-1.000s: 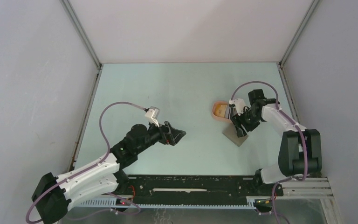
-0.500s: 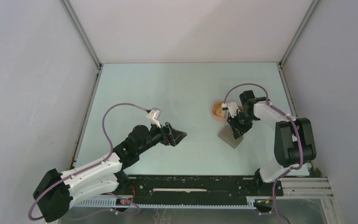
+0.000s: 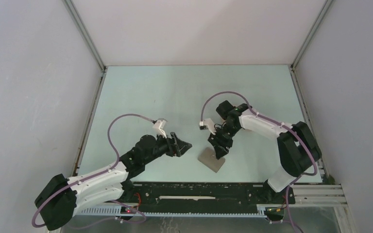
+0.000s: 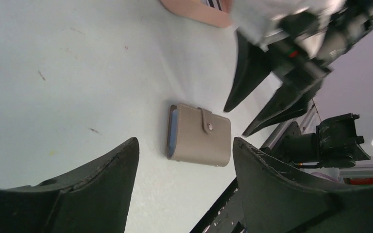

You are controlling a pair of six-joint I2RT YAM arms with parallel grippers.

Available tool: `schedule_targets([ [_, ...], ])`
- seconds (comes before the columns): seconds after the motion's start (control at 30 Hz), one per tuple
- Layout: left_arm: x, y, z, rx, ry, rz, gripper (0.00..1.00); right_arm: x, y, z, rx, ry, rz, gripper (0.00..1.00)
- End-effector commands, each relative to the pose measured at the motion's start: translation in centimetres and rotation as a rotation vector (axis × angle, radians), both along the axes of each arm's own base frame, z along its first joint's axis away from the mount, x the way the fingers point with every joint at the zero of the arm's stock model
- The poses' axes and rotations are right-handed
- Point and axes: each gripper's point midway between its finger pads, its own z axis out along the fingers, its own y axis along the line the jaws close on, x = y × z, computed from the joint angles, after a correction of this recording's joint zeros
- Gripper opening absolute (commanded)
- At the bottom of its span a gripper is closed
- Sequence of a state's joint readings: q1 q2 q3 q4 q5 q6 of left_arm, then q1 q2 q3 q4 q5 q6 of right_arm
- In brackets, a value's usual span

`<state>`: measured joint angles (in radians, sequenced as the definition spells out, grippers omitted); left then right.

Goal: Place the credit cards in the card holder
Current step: Move the card holder to the center of the board.

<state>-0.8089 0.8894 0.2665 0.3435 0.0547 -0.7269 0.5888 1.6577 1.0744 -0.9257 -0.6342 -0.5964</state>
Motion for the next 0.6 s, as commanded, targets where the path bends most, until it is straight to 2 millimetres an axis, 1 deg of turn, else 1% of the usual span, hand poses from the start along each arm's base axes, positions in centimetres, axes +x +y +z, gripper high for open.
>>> schedule_targets([
  [0.0,-0.2,0.7,-0.4,-0.048,0.014,0.038,0.74,1.1,0.8,4.5,0.174,-0.203,0.092,0.55],
  [0.07,-0.5,0.9,-0.9,-0.051,0.031,0.037,0.72,0.8,1.2,5.9,0.284,-0.329,0.203,0.58],
  [0.13,-0.8,0.9,-1.5,-0.049,0.045,0.034,0.69,0.1,1.4,6.6,0.404,-0.463,0.377,0.66],
  [0.17,-0.9,1.0,-1.7,-0.048,0.051,0.034,0.67,-0.4,1.3,6.5,0.444,-0.516,0.477,0.70],
  [0.2,-1.0,1.0,-2.0,-0.047,0.056,0.032,0.63,-0.5,1.3,6.2,0.464,-0.568,0.560,0.73],
  [0.23,-1.0,0.9,-2.0,-0.048,0.058,0.030,0.60,-0.2,1.4,5.8,0.464,-0.594,0.602,0.74],
  [0.27,-1.0,0.9,-2.0,-0.050,0.060,0.027,0.58,0.2,1.6,5.4,0.447,-0.610,0.628,0.74],
  [0.33,-1.1,0.7,-2.2,-0.059,0.069,0.023,0.53,0.8,1.8,3.8,0.395,-0.604,0.665,0.72],
  [0.43,-1.1,0.3,-2.2,-0.082,0.072,0.014,0.50,1.7,2.3,2.1,0.339,-0.603,0.658,0.68],
  [0.57,-1.2,-0.3,-2.6,-0.081,0.089,-0.008,0.46,2.4,2.1,0.0,0.261,-0.585,0.651,0.63],
])
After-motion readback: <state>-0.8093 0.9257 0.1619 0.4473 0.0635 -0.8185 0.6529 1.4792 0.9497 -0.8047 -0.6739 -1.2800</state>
